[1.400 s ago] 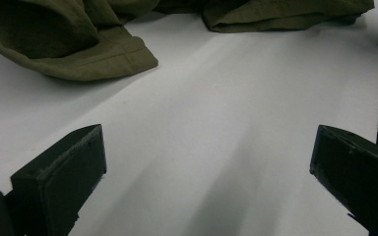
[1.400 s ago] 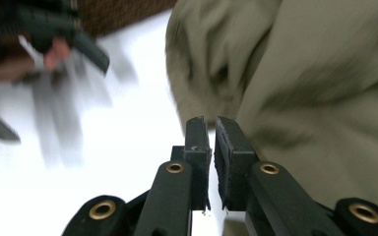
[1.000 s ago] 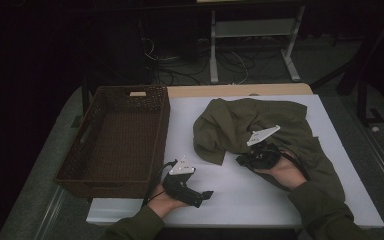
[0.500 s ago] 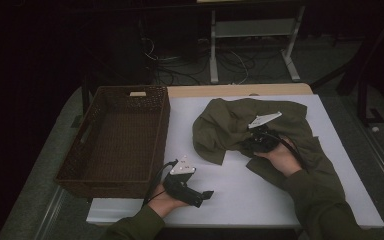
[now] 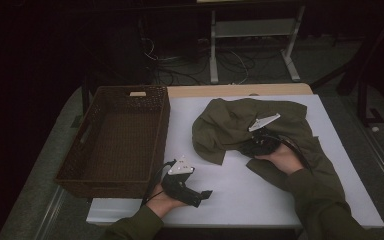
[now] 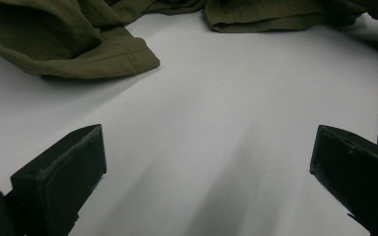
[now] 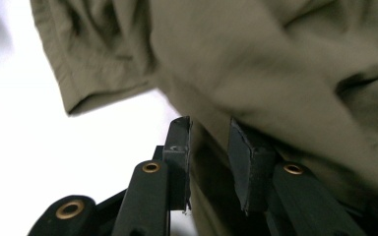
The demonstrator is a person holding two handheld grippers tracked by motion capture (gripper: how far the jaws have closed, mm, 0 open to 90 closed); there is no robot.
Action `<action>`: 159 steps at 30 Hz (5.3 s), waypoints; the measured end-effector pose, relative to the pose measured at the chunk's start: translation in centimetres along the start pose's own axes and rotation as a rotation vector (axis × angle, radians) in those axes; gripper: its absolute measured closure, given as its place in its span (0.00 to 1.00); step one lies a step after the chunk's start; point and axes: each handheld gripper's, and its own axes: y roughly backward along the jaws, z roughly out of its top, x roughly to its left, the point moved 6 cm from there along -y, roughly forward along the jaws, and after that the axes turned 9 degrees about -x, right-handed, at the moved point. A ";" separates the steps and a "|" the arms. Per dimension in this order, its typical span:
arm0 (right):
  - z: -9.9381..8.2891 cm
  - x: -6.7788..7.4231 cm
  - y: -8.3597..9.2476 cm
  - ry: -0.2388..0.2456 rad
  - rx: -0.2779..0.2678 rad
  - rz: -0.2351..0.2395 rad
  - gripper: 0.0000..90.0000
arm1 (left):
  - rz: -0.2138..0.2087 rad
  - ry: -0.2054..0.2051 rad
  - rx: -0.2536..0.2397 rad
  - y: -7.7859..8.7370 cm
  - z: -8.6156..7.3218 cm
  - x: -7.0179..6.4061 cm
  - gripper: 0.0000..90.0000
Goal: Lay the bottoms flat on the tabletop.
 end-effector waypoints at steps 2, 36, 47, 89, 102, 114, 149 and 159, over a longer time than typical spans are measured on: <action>-0.3 0.1 -0.2 0.009 0.014 0.001 0.77 | 0.001 -0.001 0.001 0.0 0.0 0.0 0.00; -0.3 1.4 6.5 -0.018 -0.141 0.144 0.98 | -0.015 -0.010 0.004 -0.1 0.0 -0.3 0.00; -1.1 -4.0 4.2 -0.076 -0.083 -0.077 0.98 | -0.010 -0.007 0.002 -0.1 0.0 -0.2 0.00; -5.2 2.1 9.4 -0.068 -0.166 -0.044 0.44 | -0.085 -0.063 0.065 -8.1 4.2 -2.0 0.50; -5.4 2.4 9.1 -0.061 -0.159 -0.038 0.44 | 0.056 -0.242 0.141 -10.4 3.3 -1.1 0.78; -5.2 2.4 9.5 -0.054 -0.182 -0.049 0.44 | -0.092 -0.118 0.076 -7.0 3.7 -2.0 0.98; -5.1 2.5 9.5 -0.052 -0.198 -0.042 0.45 | -0.134 -0.138 0.176 -7.0 3.9 -2.2 0.99; -5.1 2.5 9.4 -0.046 -0.197 -0.043 0.45 | 0.018 -0.179 0.178 -8.7 4.6 1.8 0.99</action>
